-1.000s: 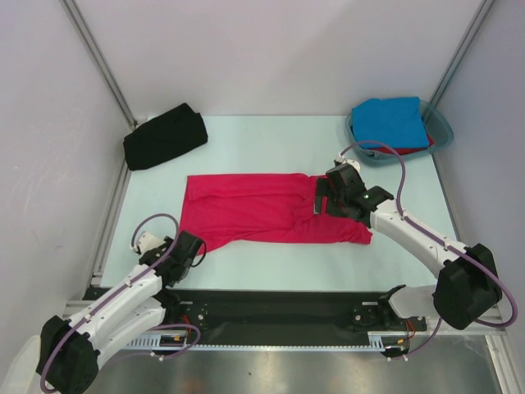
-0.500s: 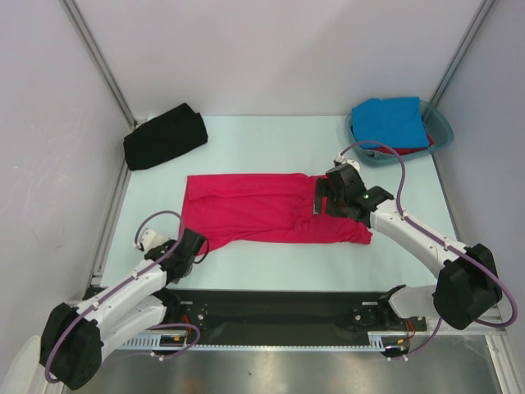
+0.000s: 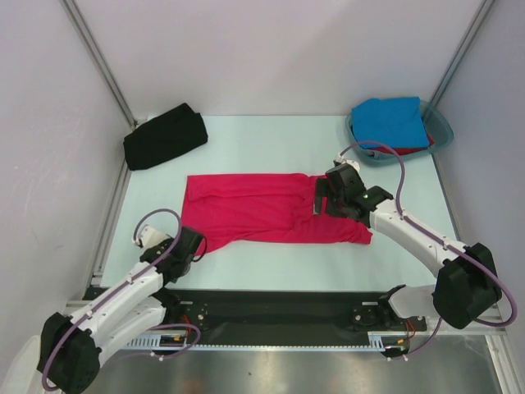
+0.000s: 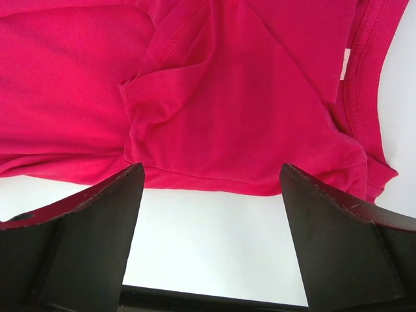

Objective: Fold and stack the t-shirts
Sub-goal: Fold the tshirt

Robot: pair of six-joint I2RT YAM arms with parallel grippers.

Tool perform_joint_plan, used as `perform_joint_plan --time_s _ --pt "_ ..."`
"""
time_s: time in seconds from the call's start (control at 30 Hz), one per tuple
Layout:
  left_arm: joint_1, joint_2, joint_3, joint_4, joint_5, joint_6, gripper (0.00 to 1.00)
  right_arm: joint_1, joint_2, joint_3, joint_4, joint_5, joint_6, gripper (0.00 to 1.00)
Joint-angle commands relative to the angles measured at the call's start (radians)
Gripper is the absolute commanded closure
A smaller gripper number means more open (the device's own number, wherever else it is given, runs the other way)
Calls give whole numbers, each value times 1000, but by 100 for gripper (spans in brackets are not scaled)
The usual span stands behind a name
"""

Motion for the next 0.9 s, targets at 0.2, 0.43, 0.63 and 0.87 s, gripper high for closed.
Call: perform_joint_plan --time_s 0.2,0.43,0.63,0.87 --pt "9 -1 178 -60 -75 112 100 -3 16 21 15 -1 9 10" --pt "48 61 207 -19 -77 158 99 -3 21 32 1 11 12 10" --pt "140 94 204 83 -34 256 100 -1 34 50 -8 21 15 10" --pt "217 145 232 182 0 364 100 -1 51 70 -13 25 22 10"
